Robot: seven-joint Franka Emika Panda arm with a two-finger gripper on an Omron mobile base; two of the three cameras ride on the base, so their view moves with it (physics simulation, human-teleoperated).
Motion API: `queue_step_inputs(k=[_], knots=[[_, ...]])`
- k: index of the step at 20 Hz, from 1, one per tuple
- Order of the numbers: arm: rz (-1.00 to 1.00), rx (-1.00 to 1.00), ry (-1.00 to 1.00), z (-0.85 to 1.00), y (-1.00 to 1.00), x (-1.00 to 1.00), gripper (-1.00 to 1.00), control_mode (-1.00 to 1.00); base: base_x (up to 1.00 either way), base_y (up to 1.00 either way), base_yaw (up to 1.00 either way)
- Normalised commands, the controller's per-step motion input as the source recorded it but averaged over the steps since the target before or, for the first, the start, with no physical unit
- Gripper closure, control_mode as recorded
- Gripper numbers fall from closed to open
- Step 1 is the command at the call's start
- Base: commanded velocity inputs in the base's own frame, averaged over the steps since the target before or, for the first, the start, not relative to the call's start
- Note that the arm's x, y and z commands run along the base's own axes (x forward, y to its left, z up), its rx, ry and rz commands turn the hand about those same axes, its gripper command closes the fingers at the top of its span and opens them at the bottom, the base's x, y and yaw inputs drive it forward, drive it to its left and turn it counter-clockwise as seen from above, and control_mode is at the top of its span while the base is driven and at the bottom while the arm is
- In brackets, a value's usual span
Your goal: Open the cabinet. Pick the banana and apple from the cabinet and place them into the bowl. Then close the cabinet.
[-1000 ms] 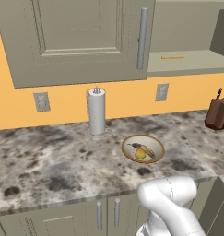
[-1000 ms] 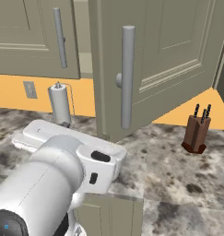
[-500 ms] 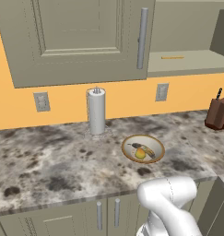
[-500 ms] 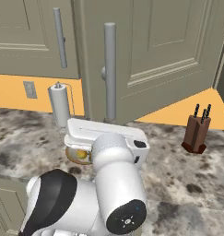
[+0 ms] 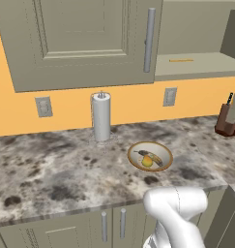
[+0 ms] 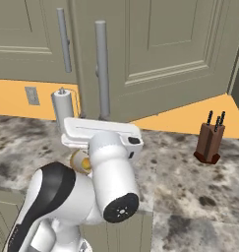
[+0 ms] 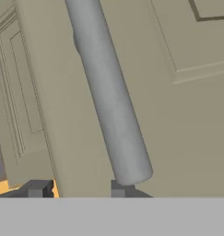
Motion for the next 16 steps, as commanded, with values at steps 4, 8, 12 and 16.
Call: queue_step_inputs(k=[4, 8, 12, 16], knots=[[-0.29, 0.05, -0.08, 0.31, 0.20, 1.00, -1.00, -1.00, 0.00, 0.00, 0.00], [-0.27, 0.06, -0.05, 0.26, 0.16, 1.00, -1.00, -1.00, 0.00, 0.00, 0.00], [-0.19, 0.00, -0.20, -0.20, 0.27, 1.00, -1.00, -1.00, 0.00, 0.00, 0.00], [-0.15, -0.03, -0.27, -0.86, 0.19, 1.00, -1.00, -1.00, 0.00, 0.00, 0.00]])
